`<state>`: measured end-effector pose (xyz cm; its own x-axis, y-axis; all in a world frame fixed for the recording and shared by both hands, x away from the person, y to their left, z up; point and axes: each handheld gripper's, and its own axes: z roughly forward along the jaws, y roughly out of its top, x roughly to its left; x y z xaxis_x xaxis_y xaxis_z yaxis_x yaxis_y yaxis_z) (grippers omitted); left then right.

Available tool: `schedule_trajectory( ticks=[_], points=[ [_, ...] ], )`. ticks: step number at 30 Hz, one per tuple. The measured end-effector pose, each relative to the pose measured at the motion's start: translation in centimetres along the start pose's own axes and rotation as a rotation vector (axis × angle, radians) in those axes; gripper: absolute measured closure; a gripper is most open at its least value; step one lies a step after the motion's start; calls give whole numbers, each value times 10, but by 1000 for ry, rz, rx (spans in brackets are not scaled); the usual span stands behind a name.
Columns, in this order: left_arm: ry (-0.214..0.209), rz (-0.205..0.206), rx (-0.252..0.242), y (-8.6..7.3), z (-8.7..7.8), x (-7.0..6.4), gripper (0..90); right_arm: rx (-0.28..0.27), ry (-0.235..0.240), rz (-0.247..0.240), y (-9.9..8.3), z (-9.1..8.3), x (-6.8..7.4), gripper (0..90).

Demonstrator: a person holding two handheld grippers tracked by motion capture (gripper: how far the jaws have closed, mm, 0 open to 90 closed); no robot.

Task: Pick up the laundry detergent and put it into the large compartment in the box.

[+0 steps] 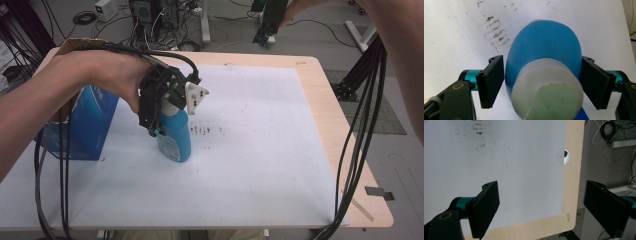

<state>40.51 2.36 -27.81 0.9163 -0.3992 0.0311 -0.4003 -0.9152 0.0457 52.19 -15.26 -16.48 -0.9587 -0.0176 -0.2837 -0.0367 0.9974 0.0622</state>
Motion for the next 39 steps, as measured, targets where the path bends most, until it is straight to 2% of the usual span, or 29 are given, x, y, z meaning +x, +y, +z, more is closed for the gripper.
schedule_trajectory(
  ticks=[16,17,28,34,35,39],
  points=[
    [2,5,2,0,1,-1,307,2,0,4,0,-2,1,128],
    [2,-3,-3,0,1,-2,310,0,-1,3,0,-2,1,128],
    [6,10,7,2,3,0,356,3,-6,9,-4,-4,1,128],
    [10,16,12,2,2,0,359,3,-8,12,-5,-4,1,128],
    [10,7,3,2,3,-1,360,3,-8,12,-5,-4,1,128],
    [10,18,5,2,2,0,364,0,-8,3,-4,-4,1,128]
  ],
)
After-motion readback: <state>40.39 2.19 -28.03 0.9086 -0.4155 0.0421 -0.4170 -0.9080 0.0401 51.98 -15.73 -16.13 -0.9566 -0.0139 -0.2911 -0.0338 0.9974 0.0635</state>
